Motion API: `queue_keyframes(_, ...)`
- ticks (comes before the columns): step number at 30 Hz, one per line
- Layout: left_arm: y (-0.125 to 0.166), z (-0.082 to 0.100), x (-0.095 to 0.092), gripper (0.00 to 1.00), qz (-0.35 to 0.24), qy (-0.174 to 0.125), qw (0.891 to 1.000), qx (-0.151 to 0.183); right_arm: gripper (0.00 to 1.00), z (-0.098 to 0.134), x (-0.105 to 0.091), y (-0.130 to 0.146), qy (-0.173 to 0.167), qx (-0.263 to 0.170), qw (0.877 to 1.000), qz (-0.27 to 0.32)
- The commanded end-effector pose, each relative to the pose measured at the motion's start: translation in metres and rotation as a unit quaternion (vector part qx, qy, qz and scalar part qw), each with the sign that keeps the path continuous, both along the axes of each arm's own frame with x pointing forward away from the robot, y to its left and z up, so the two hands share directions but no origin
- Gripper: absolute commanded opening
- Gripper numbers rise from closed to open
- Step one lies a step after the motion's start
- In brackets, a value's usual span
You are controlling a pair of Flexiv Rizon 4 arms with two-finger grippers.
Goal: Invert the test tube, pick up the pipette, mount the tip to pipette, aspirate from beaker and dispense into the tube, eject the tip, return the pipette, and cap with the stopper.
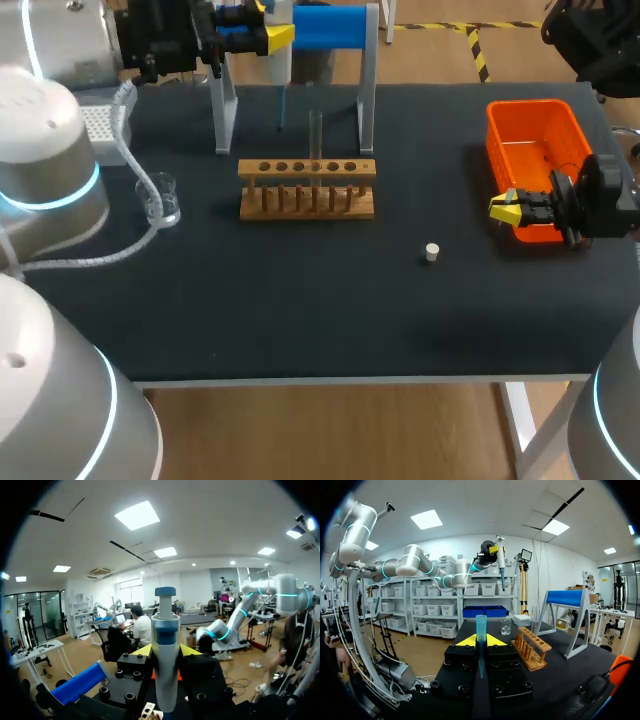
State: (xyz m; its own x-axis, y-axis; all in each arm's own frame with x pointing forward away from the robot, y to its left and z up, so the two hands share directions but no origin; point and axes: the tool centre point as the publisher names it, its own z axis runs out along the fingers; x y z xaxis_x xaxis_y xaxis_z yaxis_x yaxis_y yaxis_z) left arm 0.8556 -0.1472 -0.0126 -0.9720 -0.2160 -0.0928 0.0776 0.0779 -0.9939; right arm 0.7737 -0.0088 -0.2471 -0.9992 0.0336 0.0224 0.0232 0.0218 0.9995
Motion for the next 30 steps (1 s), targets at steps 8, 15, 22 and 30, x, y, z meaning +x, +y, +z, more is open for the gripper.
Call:
queue_keyframes(8, -0.033, 0.014, -0.037, 0.0, -0.157, 0.012, 0.988, -0.001, 0.0, 0.0, -0.001, 0.001, -0.001, -0.001, 1.0, -0.002)
queue_keyframes(15, -0.057, 0.017, -0.054, 0.0, -0.185, 0.019, 0.983, -0.003, 0.0, 0.0, -0.001, 0.001, -0.001, -0.001, 1.0, -0.002)
queue_keyframes(22, -0.075, 0.02, -0.066, 0.0, -0.195, 0.022, 0.981, -0.002, 0.0, 0.0, -0.001, 0.001, -0.001, -0.001, 1.0, -0.002)
queue_keyframes(30, -0.089, 0.022, -0.078, 0.0, -0.189, 0.032, 0.981, -0.003, 0.0, 0.0, -0.001, 0.001, -0.001, -0.001, 1.0, -0.002)
